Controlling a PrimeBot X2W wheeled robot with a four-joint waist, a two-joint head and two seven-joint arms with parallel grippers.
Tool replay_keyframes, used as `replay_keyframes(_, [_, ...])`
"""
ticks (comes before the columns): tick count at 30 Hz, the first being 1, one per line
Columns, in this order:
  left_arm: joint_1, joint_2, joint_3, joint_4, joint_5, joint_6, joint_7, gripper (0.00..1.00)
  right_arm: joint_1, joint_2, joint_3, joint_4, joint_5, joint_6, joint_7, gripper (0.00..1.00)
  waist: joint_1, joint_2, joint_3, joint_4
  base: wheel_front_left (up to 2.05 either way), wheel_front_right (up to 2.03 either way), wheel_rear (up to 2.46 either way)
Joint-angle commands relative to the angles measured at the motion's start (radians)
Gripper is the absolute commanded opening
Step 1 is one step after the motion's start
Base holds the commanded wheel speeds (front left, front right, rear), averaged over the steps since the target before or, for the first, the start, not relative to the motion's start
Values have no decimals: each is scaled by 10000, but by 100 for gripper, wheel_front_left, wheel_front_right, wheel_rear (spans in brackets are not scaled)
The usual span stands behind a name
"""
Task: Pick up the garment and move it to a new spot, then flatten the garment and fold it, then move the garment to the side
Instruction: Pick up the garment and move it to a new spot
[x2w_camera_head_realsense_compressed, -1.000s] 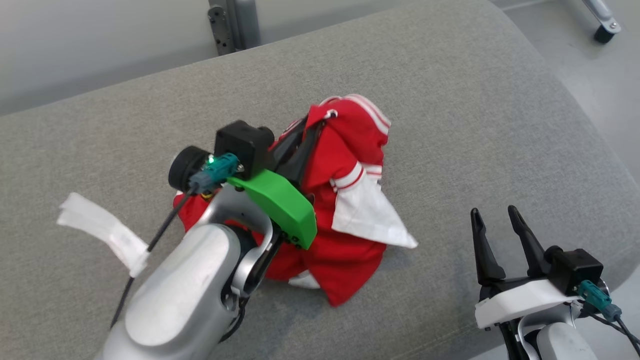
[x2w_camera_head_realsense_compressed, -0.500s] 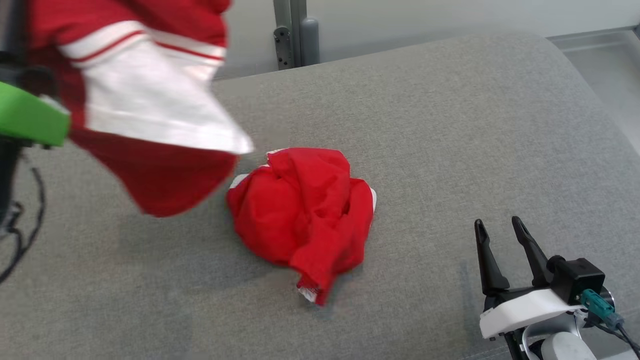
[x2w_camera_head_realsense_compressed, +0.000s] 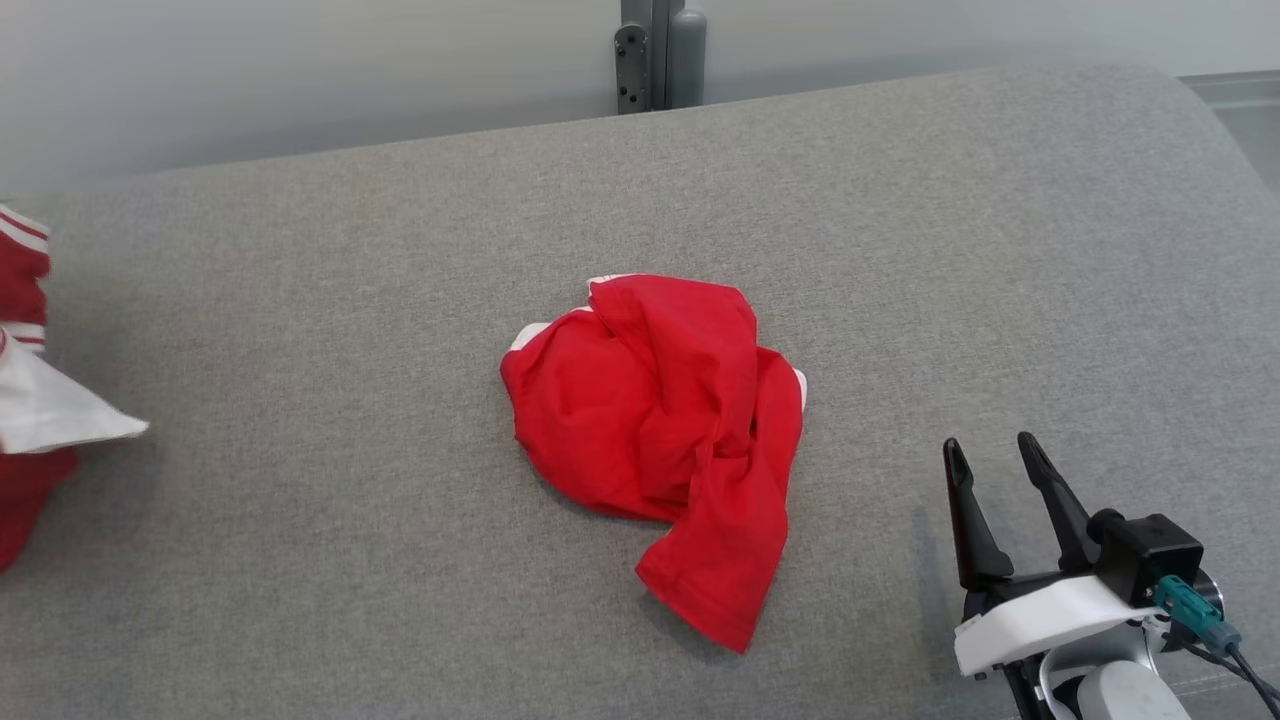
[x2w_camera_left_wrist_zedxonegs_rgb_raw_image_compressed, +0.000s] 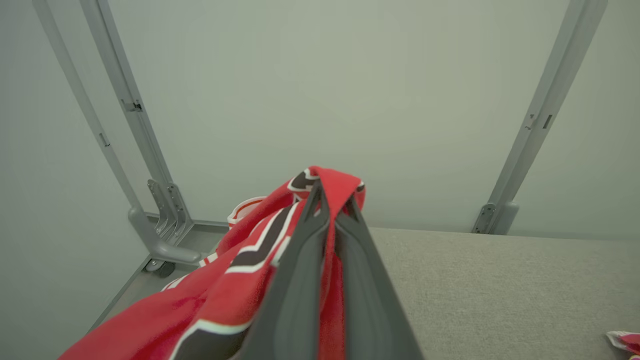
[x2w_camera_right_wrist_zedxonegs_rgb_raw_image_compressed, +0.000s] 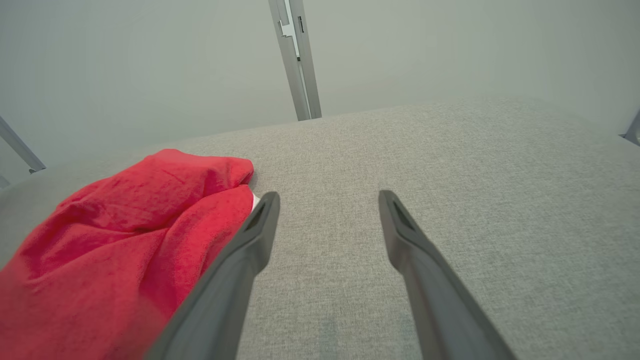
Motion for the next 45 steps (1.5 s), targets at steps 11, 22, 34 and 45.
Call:
replay_keyframes(11, [-63,-1900,-722,4994,288,-749,-2626,96,-360,-385,140,79,-22,1,-13,100,0,0,461,446,0,0,0])
replay_keyframes(22, [647,-2690,-1072,4739,1192,-512,-3678,100,339,-544,-153,-182,-170,1,-13,100,0,0,-700,1391,0,0,0])
replay_keyframes(34, [4347,-3756,-1068,-142,2961,-902,-3679,100,556,-501,103,-792,-404,1,-13,100,0,0,-1554,1416,0,0,0])
replay_keyframes(45, [5645,-5204,-360,-778,4054,-1607,-3681,100,835,-285,8,-777,-507,1,-13,100,0,0,-1546,277,0,0,0])
